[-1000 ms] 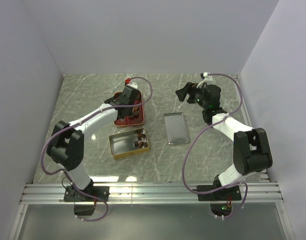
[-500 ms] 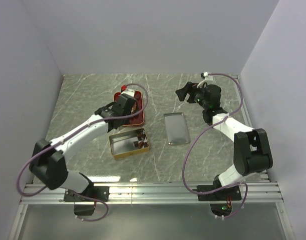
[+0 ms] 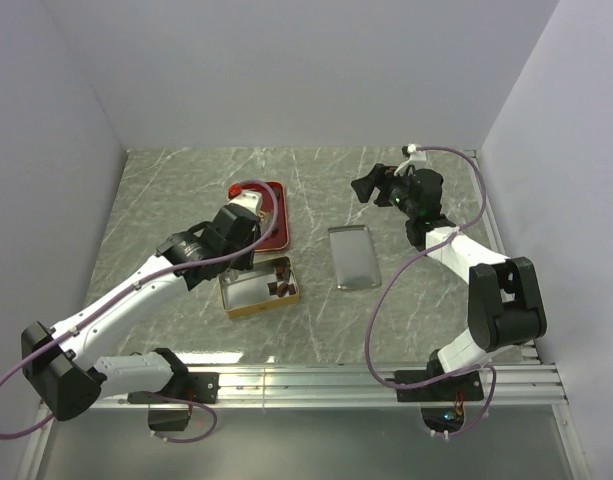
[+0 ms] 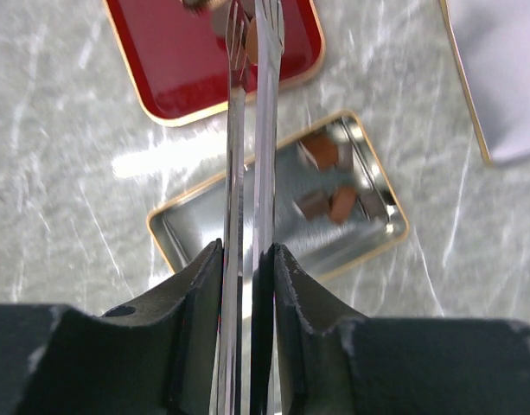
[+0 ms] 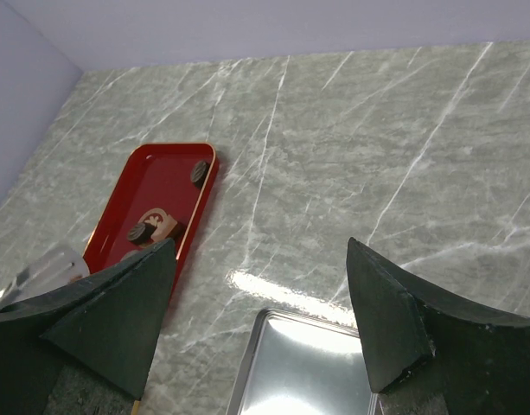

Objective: Pack the chocolate

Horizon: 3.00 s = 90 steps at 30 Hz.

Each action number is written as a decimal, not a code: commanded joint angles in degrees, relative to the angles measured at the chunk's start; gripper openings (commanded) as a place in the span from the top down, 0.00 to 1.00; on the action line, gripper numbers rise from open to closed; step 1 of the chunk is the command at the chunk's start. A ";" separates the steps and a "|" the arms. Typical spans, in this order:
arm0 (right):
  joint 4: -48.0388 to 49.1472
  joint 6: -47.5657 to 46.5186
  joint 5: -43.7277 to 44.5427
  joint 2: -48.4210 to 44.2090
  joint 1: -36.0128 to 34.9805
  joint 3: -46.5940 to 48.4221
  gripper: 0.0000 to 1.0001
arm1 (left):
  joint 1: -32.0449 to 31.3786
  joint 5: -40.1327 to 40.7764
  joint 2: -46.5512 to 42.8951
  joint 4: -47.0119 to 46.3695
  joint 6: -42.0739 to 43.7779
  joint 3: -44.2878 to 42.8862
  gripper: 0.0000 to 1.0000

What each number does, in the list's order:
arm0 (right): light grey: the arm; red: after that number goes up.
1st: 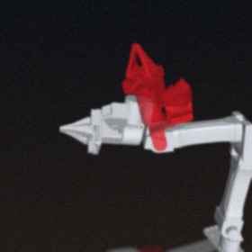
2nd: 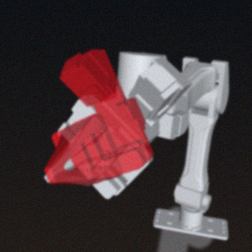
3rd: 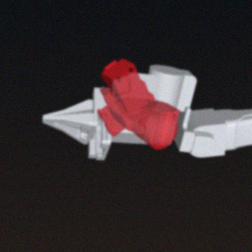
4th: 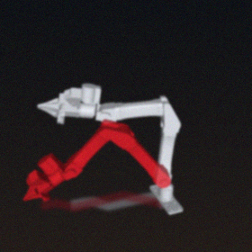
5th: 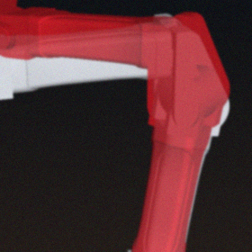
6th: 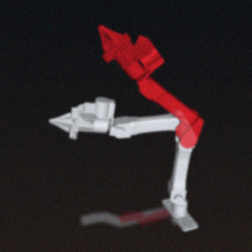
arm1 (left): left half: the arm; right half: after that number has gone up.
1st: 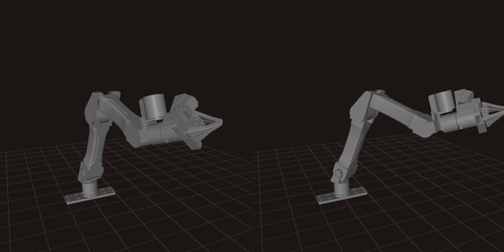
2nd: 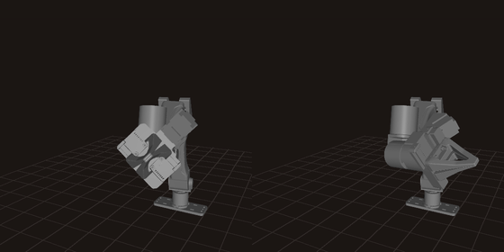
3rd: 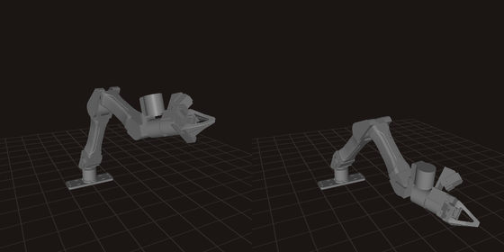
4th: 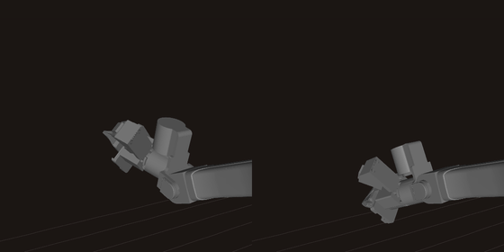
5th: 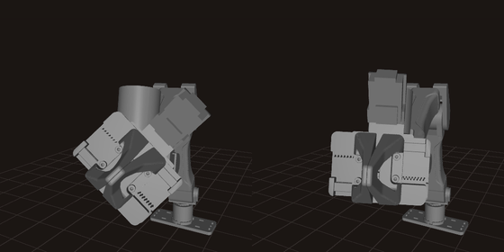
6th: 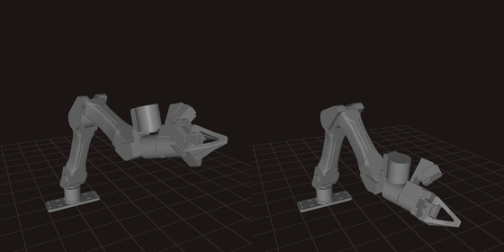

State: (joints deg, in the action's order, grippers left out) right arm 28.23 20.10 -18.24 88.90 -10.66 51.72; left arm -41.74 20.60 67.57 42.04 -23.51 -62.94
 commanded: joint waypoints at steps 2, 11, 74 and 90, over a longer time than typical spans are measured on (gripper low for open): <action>1.83 -0.06 -0.57 -1.72 0.20 1.01 0.14 | -0.54 -5.21 -3.32 3.48 -0.66 -0.43 0.68; 1.57 -0.32 -0.57 -0.75 0.20 1.63 0.14 | -0.54 -7.50 -5.08 9.63 -0.93 -2.36 0.68; 1.65 -0.67 -0.74 -0.66 -0.07 1.45 0.14 | -0.63 5.84 -9.91 13.52 -4.61 -5.46 0.64; 1.22 -1.11 0.13 -1.36 -0.07 1.19 0.14 | 3.68 8.67 14.66 -20.59 8.74 -6.49 0.66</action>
State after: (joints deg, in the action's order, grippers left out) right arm 28.18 19.88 -18.50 88.90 -10.68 51.72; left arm -39.59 30.72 76.93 30.15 -19.77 -65.32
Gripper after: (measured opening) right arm 0.858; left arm 0.354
